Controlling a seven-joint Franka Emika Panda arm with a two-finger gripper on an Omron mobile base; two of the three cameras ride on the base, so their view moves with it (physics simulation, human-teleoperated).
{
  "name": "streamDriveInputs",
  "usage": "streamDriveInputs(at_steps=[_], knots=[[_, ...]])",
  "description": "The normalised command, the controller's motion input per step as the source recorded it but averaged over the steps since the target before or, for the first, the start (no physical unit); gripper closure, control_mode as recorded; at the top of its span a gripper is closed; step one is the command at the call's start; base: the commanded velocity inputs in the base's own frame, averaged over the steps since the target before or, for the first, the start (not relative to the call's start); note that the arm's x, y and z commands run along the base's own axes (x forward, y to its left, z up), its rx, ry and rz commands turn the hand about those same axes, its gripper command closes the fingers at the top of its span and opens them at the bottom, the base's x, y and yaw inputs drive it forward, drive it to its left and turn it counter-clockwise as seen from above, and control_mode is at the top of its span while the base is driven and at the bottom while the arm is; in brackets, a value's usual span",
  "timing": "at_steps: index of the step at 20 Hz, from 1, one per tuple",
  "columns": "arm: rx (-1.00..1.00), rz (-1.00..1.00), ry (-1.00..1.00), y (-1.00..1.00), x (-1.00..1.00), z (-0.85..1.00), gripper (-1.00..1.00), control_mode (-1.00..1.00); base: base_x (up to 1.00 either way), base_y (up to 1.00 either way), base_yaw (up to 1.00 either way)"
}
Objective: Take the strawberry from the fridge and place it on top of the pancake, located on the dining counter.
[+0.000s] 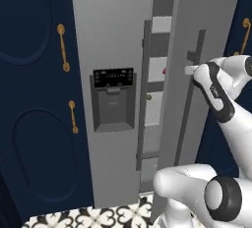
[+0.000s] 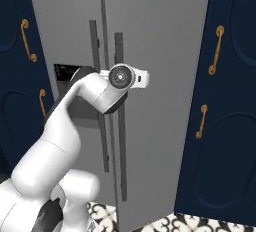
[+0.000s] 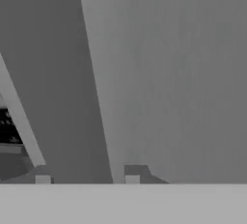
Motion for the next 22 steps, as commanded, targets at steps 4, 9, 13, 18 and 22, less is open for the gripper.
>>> streamDriveInputs(at_steps=[4,9,13,18,22], knots=[[0.07,0.00,0.00,-1.00,-0.79,-0.09,1.00,-1.00,0.00,0.00,0.00],[0.13,-0.07,0.04,-0.92,-0.66,-0.01,-1.00,-1.00,0.00,0.00,0.00],[0.07,-0.13,0.10,-0.80,-0.54,0.00,-1.00,-1.00,0.00,0.00,0.00],[0.09,-0.09,0.06,-0.86,-0.60,0.03,-1.00,-1.00,0.00,0.00,0.00],[0.07,0.00,0.00,-0.55,-0.87,0.17,-1.00,-1.00,0.00,0.00,0.00]])
